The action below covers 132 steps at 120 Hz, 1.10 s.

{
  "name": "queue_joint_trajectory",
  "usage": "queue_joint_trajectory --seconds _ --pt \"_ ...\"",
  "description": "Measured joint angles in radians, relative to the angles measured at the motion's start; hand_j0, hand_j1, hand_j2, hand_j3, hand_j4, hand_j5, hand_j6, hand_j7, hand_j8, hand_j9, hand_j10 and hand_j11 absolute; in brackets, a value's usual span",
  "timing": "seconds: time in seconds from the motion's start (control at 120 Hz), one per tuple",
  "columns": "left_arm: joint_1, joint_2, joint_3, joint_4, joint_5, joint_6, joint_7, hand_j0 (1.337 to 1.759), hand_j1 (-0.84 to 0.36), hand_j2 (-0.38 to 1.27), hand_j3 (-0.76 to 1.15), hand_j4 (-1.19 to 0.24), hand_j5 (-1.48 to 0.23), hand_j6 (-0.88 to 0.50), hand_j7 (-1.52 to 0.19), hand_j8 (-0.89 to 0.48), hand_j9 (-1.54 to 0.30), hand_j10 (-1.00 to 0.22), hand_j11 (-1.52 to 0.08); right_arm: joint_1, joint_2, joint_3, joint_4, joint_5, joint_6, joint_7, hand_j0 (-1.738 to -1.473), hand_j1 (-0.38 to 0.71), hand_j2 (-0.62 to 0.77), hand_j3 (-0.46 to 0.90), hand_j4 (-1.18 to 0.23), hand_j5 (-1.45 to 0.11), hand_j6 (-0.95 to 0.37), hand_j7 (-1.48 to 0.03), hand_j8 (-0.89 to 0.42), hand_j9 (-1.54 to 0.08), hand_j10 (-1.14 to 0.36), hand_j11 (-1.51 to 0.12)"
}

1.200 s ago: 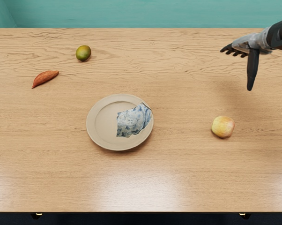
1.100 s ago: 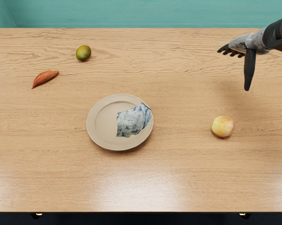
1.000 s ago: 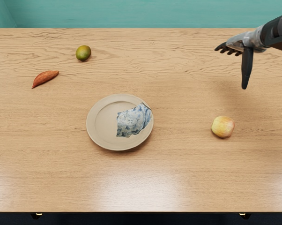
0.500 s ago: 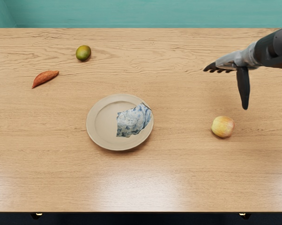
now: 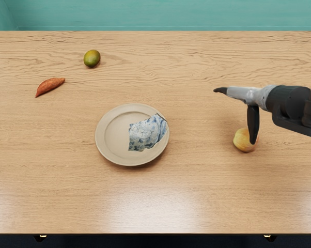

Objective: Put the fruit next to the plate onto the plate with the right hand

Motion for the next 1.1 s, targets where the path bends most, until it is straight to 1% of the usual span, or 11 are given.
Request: queue_joint_trajectory --seconds 0.225,0.433,0.575,0.825,1.1 --pt "0.000 0.000 0.000 0.000 0.000 0.000 0.000 1.658 0.34 0.00 0.00 -0.01 -0.01 -0.01 -0.01 -0.01 -0.01 -0.01 -0.01 -0.110 -0.001 -0.001 0.026 -0.108 -0.118 0.000 -1.658 -0.35 0.00 0.00 0.00 0.00 -0.01 0.00 -0.01 0.00 0.00 0.00" --pt "0.000 0.000 0.000 0.000 0.000 0.000 0.000 1.658 0.34 0.00 0.00 -0.01 -0.01 -0.01 -0.01 -0.01 -0.01 -0.01 -0.01 -0.160 0.001 -0.005 0.026 -0.162 -0.147 0.000 -1.658 -0.35 0.00 0.00 0.00 0.00 -0.01 0.00 -0.01 0.00 0.00 0.00" --pt "0.000 0.000 0.000 0.000 0.000 0.000 0.000 1.658 0.34 0.00 0.00 -0.01 -0.01 -0.01 -0.01 -0.01 -0.01 -0.01 -0.01 -0.206 0.006 -0.006 0.026 -0.211 -0.196 0.000 -1.658 -0.35 0.00 0.00 -0.01 0.00 -0.01 0.00 -0.01 0.00 -0.01 0.00" --pt "0.000 0.000 0.000 0.000 0.000 0.000 0.000 1.658 0.34 0.00 0.00 -0.01 -0.01 -0.01 -0.01 -0.01 -0.01 -0.01 -0.01 -0.253 0.017 -0.009 0.026 -0.250 -0.238 0.000 -1.658 -0.28 -0.01 0.00 -0.06 -0.08 -0.07 -0.08 -0.06 -0.08 -0.06 -0.08" --pt "0.000 0.000 0.000 0.000 0.000 0.000 0.000 1.658 0.34 0.00 0.00 -0.01 -0.01 -0.01 -0.01 -0.01 -0.01 -0.01 -0.01 -0.280 0.017 -0.010 0.026 -0.260 -0.289 0.000 -1.658 -0.22 -0.02 0.00 -0.11 -0.14 -0.12 -0.14 -0.11 -0.14 -0.11 -0.14"
